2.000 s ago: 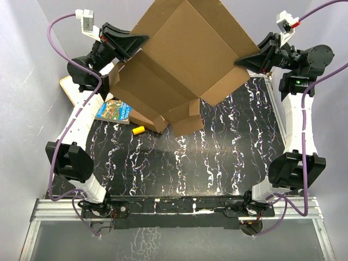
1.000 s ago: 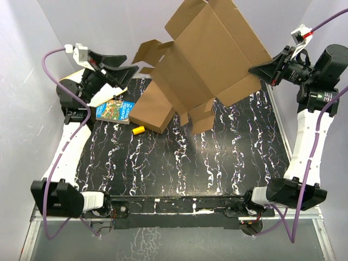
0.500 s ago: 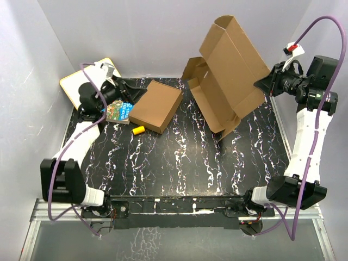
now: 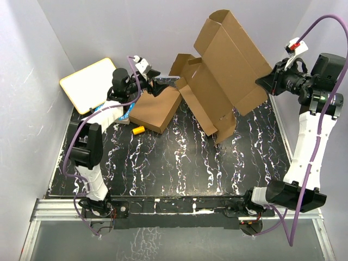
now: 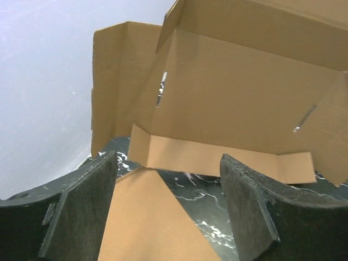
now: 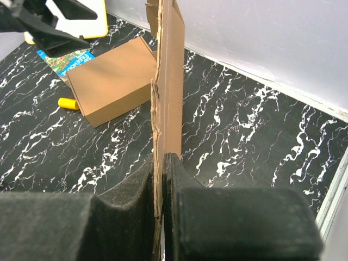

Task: Fold the paper box

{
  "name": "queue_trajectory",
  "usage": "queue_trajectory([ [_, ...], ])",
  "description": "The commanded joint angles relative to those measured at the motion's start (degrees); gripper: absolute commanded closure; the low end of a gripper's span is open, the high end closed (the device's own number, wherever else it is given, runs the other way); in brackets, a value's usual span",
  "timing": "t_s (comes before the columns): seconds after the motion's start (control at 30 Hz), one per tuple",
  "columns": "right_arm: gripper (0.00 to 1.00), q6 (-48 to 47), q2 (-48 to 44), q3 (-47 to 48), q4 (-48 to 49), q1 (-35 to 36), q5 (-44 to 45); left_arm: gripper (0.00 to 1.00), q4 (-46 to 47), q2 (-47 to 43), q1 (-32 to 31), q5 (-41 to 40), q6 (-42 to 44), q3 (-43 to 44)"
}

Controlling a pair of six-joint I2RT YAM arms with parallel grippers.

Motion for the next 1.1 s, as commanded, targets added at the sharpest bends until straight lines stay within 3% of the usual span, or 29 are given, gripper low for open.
queue_trajectory([
  [0.0, 0.92, 0.22, -2.07, 4.18, 2.73, -0.15, -3.24, 0.26, 2.42, 3.34, 0.39, 0.29, 4.07, 5.78],
  [0.33, 0.92, -0.02, -2.07, 5.0, 2.45, -0.18, -4.09, 0.2, -0.65, 10.08, -0.98, -6.55, 10.56, 15.2],
  [0.67, 0.92, -0.16, -1.93, 6.78, 1.59, -0.16, -4.54, 0.31, -3.82, 16.98, -3.31, -7.58, 11.28, 23.31],
  [0.83, 0.92, -1.09, -1.61, 8.42, 0.02, -0.23, -4.15, 0.51, -3.32, 20.17, -3.55, -10.04, 9.22, 27.72],
  [1.07, 0.92, -4.04, -0.84, 9.38, -0.46, -0.2, -1.61, 0.96, -2.84, 15.65, -3.59, -7.49, 6.6, 23.58],
])
